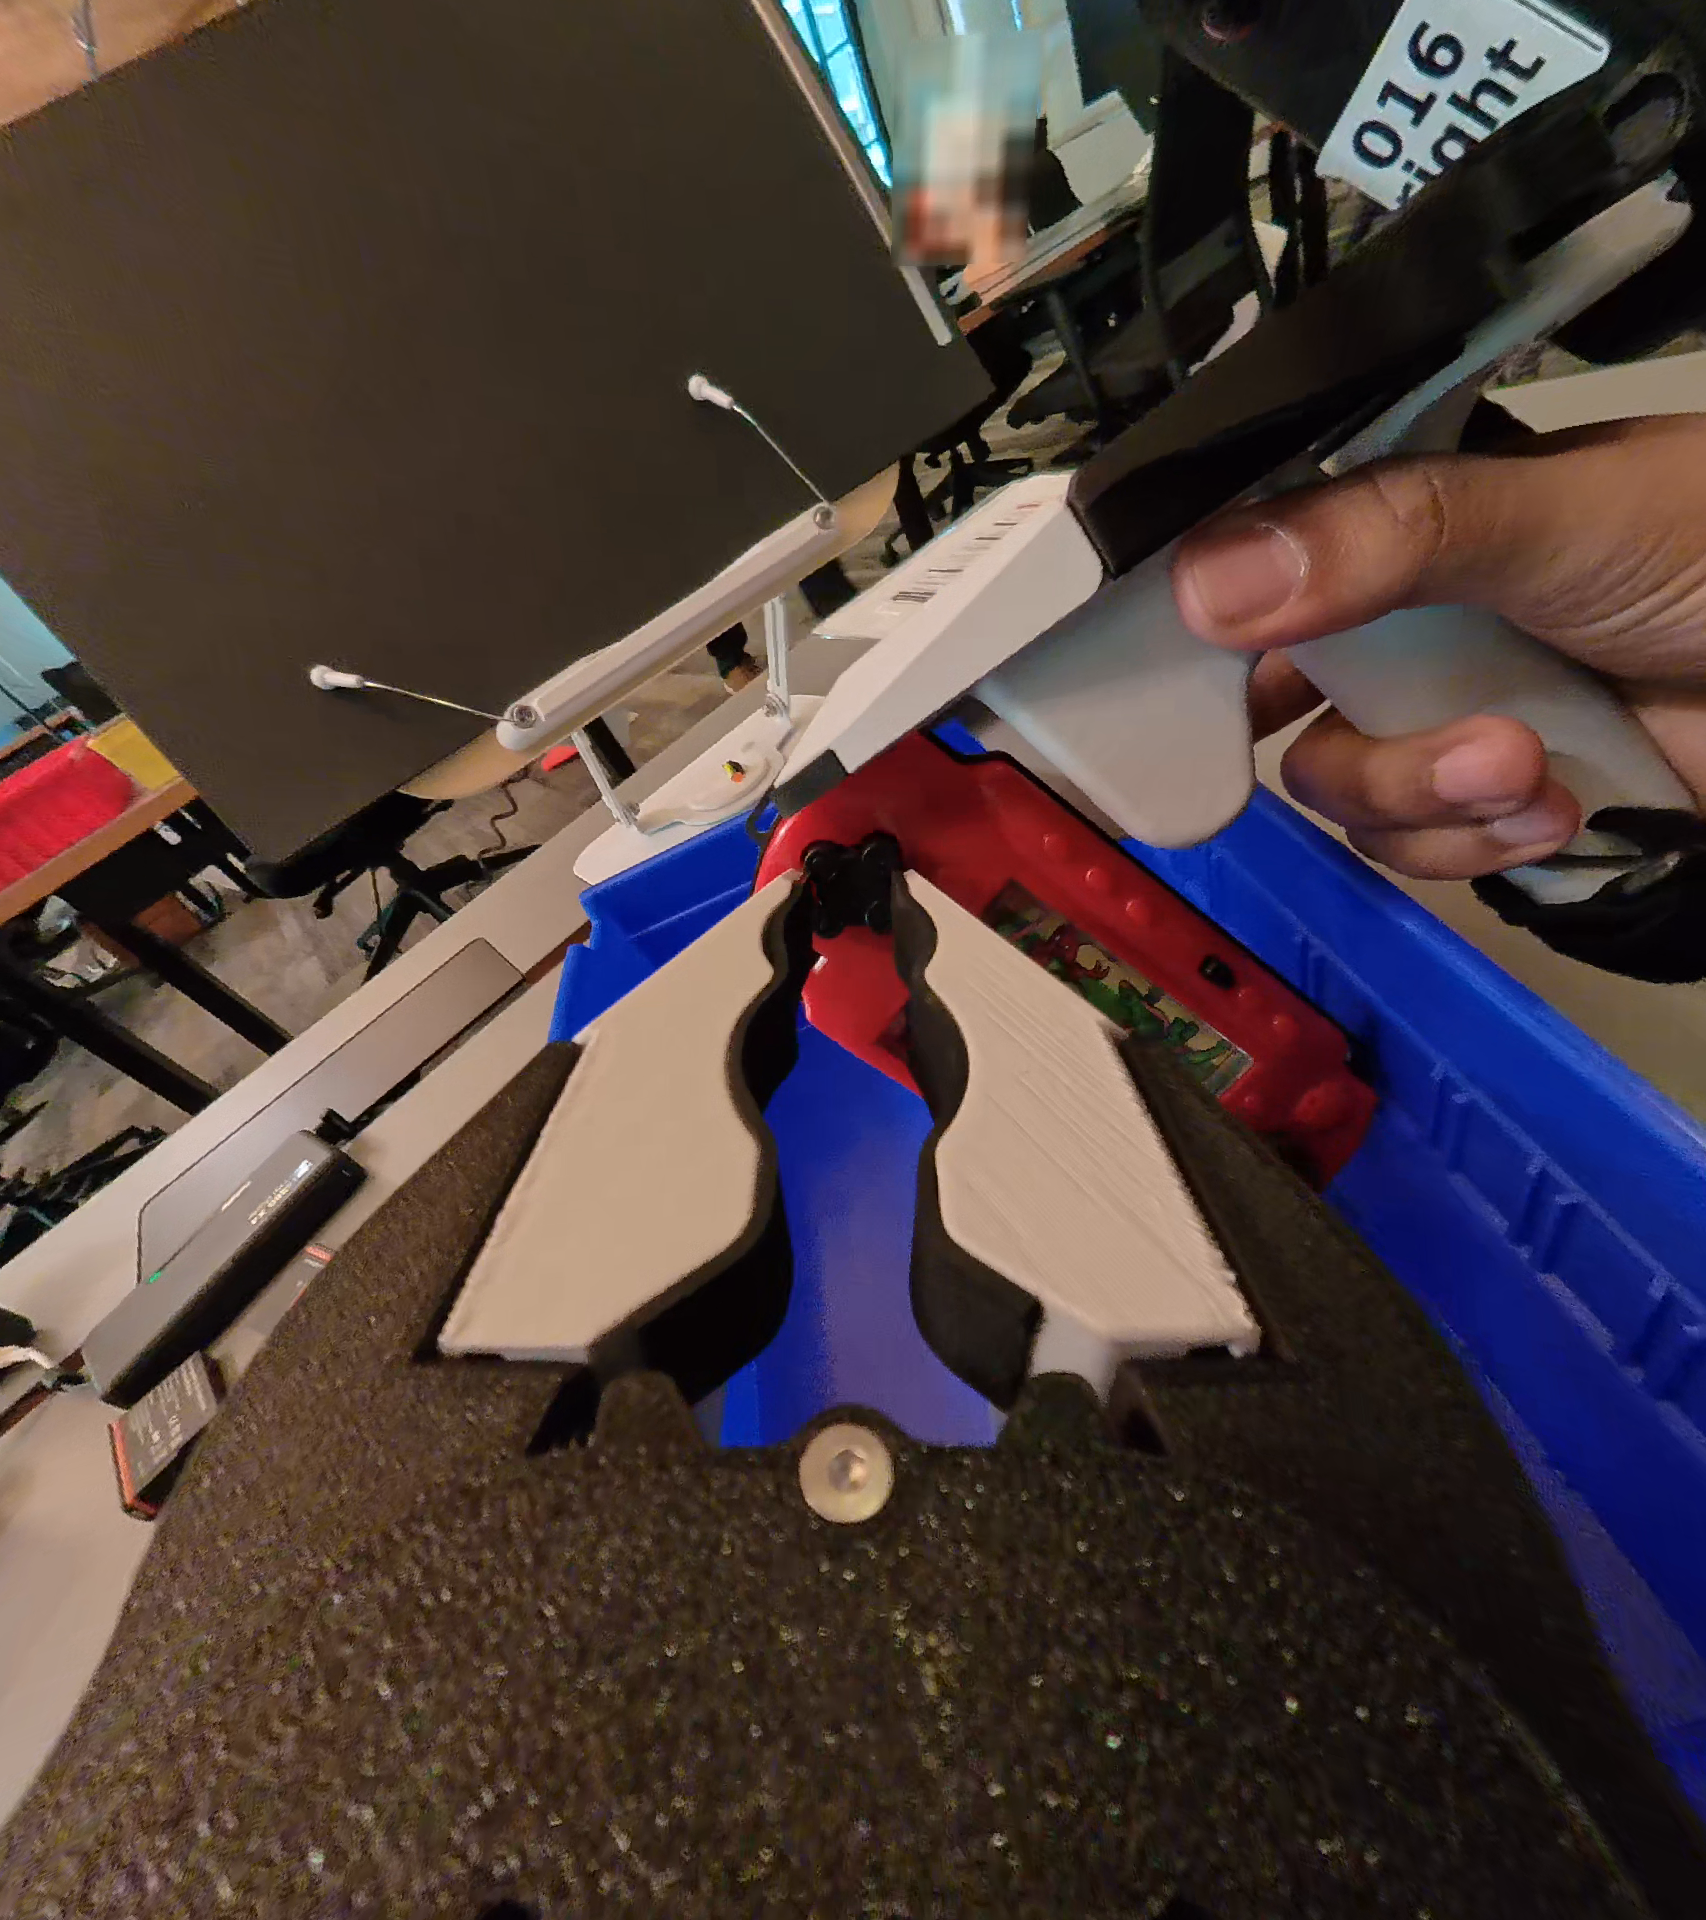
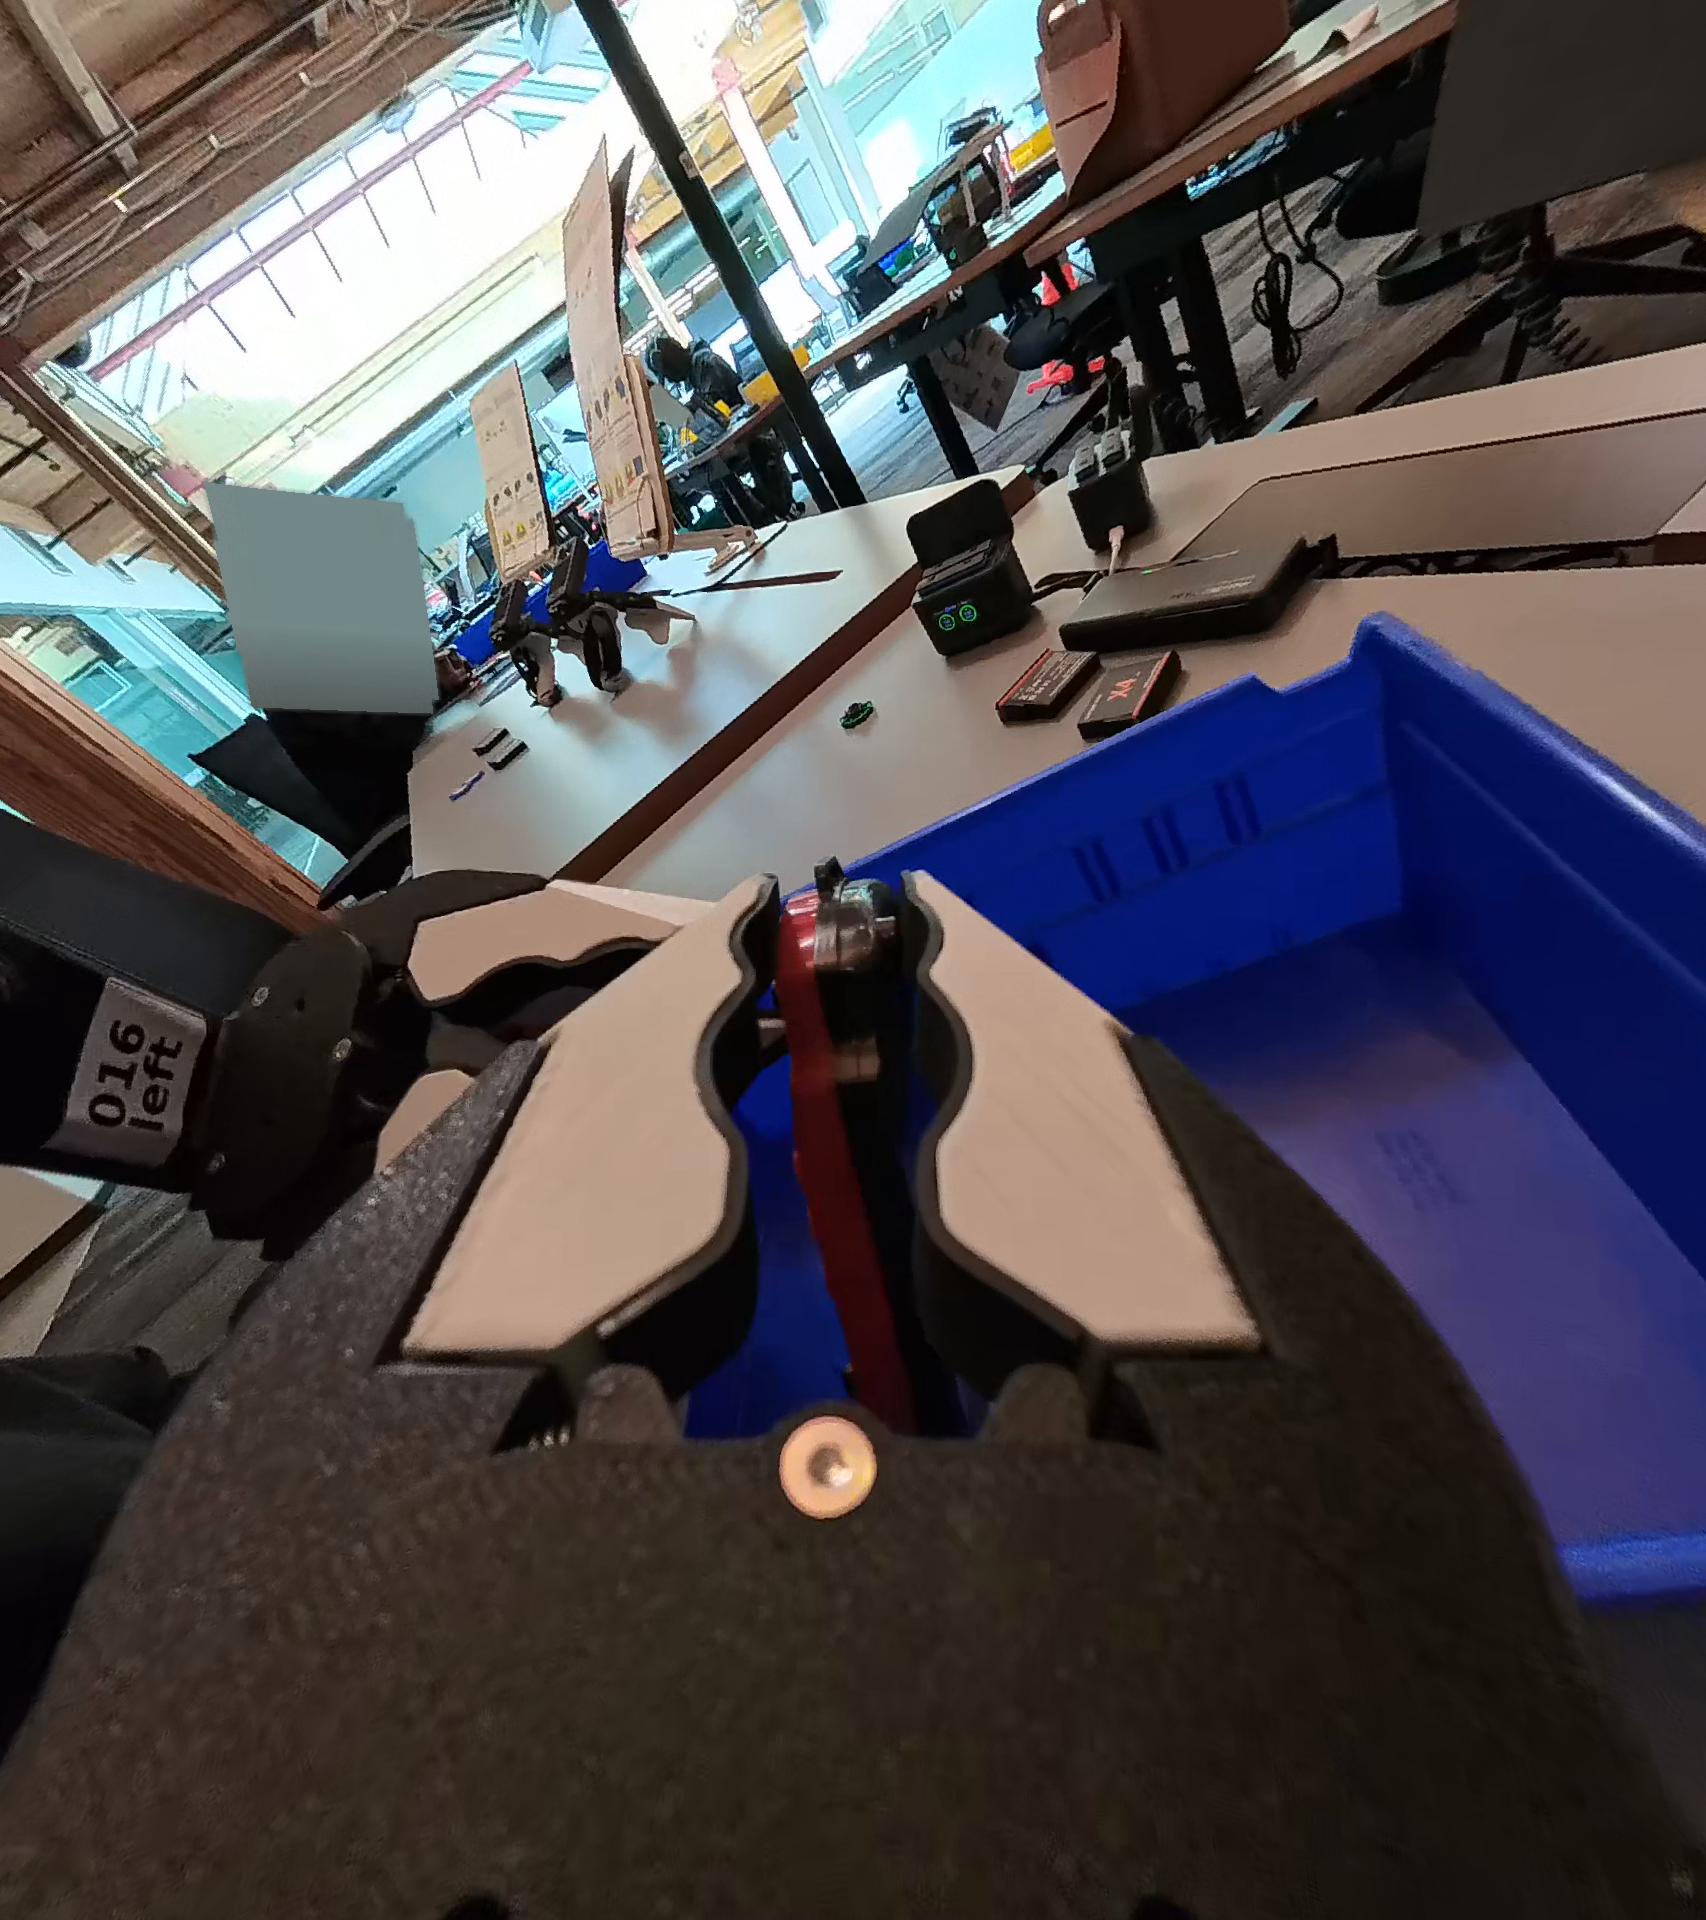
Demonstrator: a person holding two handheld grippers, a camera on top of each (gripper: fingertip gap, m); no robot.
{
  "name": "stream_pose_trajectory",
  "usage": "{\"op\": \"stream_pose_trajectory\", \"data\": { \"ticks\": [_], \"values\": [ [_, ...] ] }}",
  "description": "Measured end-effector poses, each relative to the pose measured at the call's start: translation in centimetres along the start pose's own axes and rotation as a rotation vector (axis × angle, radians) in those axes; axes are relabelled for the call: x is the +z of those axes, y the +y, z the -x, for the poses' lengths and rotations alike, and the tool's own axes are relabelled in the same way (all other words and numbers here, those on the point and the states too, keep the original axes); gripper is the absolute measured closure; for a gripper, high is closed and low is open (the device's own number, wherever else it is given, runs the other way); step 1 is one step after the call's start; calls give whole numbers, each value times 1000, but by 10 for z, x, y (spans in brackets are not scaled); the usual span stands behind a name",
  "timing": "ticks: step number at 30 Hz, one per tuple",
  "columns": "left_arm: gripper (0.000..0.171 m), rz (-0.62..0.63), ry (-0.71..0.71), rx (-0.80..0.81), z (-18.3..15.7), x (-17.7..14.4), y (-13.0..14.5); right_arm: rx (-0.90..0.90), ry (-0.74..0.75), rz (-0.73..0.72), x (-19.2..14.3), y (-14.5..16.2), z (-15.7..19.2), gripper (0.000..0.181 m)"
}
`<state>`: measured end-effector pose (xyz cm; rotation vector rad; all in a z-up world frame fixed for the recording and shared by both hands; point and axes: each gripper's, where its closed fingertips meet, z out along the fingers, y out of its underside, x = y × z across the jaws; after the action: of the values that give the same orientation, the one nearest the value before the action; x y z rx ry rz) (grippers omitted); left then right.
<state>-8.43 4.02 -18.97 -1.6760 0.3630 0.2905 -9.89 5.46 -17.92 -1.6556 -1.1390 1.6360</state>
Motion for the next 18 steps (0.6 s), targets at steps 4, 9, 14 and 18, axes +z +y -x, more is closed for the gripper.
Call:
{"op": "stream_pose_trajectory", "data": {
  "ticks": [4,9,14,18],
  "values": [
    [158,18,28,61,-3,0,5,-20,-2,34,-1,4,-2,165],
    [159,46,51,187,-5,2,10,-101,1,87,-2,5,-2,180],
    [159,57,41,180,-1,3,13,-144,7,118,-6,1,-7,168],
    [159,35,33,188,-1,-1,12,-204,31,161,-14,0,-13,132]
  ]
}}
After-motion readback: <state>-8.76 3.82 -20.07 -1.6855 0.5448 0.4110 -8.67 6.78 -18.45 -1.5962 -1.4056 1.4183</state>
